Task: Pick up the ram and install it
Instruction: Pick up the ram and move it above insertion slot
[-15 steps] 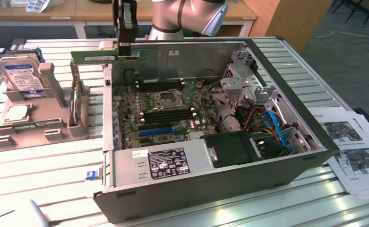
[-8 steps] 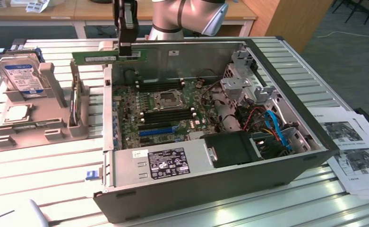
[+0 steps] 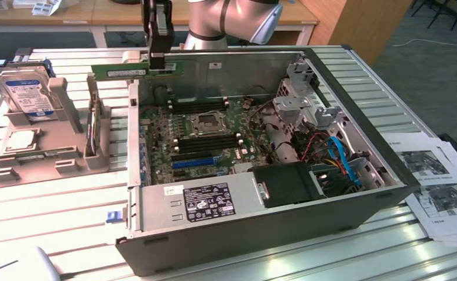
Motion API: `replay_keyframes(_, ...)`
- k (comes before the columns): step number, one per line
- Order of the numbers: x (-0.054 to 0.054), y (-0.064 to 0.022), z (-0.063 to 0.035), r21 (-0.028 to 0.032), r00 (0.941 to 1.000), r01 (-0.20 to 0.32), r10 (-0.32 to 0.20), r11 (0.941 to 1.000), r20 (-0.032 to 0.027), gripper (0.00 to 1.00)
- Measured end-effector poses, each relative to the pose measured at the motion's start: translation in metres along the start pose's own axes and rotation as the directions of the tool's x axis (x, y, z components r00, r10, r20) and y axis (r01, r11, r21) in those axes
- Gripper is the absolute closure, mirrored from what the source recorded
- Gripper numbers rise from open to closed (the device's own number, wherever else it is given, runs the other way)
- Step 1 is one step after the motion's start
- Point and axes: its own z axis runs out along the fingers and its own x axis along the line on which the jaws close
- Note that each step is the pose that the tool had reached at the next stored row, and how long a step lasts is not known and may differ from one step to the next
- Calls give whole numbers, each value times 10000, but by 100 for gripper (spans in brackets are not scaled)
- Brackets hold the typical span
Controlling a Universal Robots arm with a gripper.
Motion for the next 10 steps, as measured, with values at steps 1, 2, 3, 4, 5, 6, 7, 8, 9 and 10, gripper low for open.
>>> replay_keyframes(1, 2, -22, -1, 1, 10000, 2, -2, 10000, 1, 88)
replay_keyframes(2, 3, -44, -3, 1, 10000, 3, -3, 10000, 1, 88)
replay_keyframes(3, 5, -66, -5, 0, 10000, 3, -3, 10000, 1, 88)
replay_keyframes(4, 6, -89, -6, 0, 10000, 3, -3, 10000, 1, 88)
replay_keyframes(5, 8, -112, -8, 0, 10000, 1, -1, 10000, 2, 88)
replay_keyframes(6, 9, -137, -10, 1, 10000, 2, -2, 10000, 2, 88)
replay_keyframes(7, 11, -164, -12, 1, 10000, 1, -1, 10000, 2, 88)
replay_keyframes(8, 13, -194, -14, 0, 10000, 2, -2, 10000, 2, 88)
replay_keyframes(9, 16, -222, -16, 1, 10000, 3, -3, 10000, 2, 88)
replay_keyframes(10, 17, -250, -19, 1, 10000, 3, -3, 10000, 2, 88)
